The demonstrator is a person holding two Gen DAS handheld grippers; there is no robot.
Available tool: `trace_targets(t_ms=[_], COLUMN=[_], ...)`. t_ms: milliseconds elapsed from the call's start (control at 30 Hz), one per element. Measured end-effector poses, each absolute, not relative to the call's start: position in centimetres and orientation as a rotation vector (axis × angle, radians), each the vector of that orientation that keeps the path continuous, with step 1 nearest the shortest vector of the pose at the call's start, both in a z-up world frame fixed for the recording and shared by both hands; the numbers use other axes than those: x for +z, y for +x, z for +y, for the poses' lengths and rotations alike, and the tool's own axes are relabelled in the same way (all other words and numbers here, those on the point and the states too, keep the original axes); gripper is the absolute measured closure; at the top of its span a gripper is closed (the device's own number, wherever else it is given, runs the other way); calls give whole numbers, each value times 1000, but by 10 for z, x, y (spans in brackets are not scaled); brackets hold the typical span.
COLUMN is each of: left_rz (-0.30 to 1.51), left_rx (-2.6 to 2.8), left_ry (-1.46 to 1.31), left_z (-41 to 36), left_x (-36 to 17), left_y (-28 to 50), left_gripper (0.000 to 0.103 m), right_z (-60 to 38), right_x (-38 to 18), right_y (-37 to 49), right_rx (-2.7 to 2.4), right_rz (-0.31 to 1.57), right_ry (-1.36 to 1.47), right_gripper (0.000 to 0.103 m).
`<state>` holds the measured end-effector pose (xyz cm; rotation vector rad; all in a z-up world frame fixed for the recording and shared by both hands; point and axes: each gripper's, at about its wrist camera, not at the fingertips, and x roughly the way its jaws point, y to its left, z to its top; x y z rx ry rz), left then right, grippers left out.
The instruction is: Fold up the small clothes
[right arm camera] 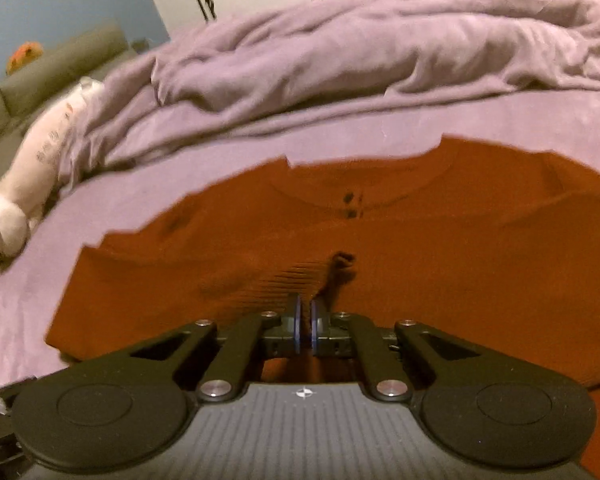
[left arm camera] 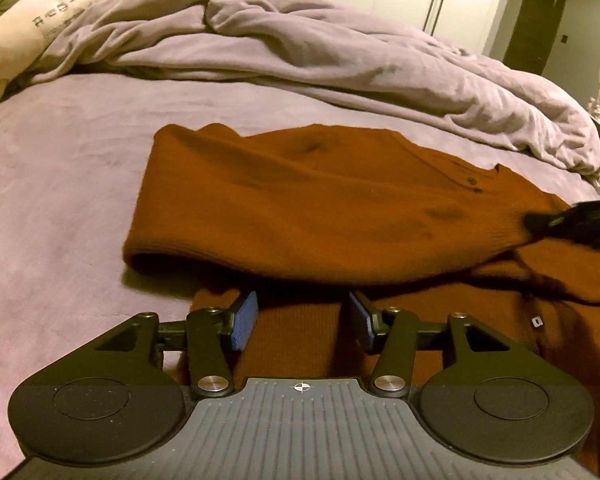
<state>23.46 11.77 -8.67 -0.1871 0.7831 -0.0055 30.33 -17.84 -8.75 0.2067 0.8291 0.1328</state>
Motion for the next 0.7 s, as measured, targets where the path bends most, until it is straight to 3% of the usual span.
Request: trace_targets(t_ms=[133,200,333,433,700], left_rz=[785,782,777,778,774], left_rx=[8,5,12,9,-12], left_ry=[-189,-184,-175,-166,-197], left_z=[117,116,112,110,118], left_x=[-88,-89,-90,-89,-90], left_y=[237,237,237,237,233], left_gripper=[46,40,35,34,32], right_z=[-217,-235,-237,-215,-185], right_x=[-67,-69,-85,-95,-114], right_y=[286,283,288,299,318], right_rx=[10,-8,124,174,193], right_rz=[731,744,837,872,913], right_ry=[200,249,361,325,331], right_gripper=[103,103,97,79,78])
